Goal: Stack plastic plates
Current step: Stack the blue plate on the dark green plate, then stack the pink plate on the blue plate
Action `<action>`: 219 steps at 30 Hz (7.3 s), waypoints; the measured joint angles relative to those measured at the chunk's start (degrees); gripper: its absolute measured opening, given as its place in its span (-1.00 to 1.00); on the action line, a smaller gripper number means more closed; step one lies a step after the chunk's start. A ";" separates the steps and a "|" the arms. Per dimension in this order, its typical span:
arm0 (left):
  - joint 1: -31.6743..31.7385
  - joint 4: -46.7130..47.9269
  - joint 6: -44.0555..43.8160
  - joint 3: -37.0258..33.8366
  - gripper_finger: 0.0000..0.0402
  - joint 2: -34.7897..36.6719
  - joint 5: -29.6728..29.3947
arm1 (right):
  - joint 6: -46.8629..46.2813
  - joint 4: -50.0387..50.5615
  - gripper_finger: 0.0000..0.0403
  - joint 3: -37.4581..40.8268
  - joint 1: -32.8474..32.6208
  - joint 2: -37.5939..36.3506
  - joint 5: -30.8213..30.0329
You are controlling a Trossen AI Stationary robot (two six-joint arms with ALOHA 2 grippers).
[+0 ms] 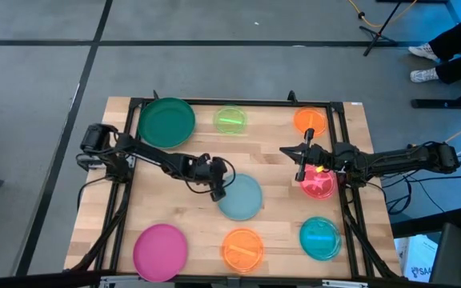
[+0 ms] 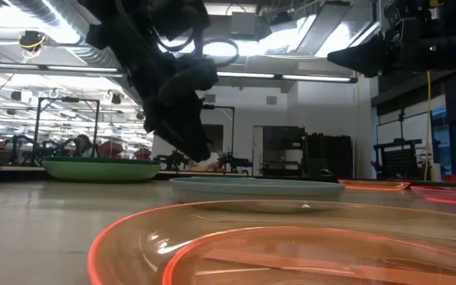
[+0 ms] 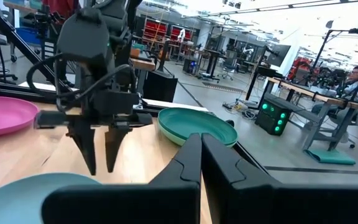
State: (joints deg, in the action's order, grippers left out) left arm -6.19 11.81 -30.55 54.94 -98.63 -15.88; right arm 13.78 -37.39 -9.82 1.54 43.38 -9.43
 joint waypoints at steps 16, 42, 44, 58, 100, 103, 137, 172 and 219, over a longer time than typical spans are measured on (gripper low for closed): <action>-0.03 -0.95 -4.44 0.01 -0.42 -5.79 0.83 | 0.14 0.80 -0.97 0.01 -0.01 0.00 -0.07; 0.10 2.95 5.88 0.07 -0.97 0.58 -3.10 | 0.66 1.34 -0.97 0.00 -0.02 0.00 -0.20; 0.15 5.43 6.73 0.00 -0.97 3.17 -4.27 | 0.66 1.53 -0.97 0.00 -0.02 0.00 -0.20; 6.84 22.42 9.57 0.00 -0.97 24.96 -14.57 | 0.70 1.53 -0.97 0.02 -0.01 0.00 -0.24; 52.26 27.02 20.57 -12.36 -0.96 33.38 -19.88 | 1.57 1.46 -0.97 0.02 0.00 0.01 -0.46; 52.86 24.89 20.68 -13.17 -0.96 33.38 -19.64 | 1.57 1.49 -0.97 0.02 0.00 0.01 -0.46; 23.74 31.23 24.73 -4.72 -0.57 33.40 12.88 | 1.53 1.44 -0.97 0.02 -0.02 0.02 -0.44; -23.89 29.81 -8.43 -4.70 -0.57 29.46 11.22 | 1.49 1.33 -0.97 0.02 0.00 0.00 -0.42; -24.91 25.83 -4.31 -4.59 -0.97 4.51 28.08 | 1.46 1.44 -0.97 0.02 -0.01 0.00 -0.42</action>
State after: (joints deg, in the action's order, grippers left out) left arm -31.09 37.64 -34.86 50.35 -94.13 12.21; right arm 15.25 -35.94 -9.80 1.53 43.38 -9.85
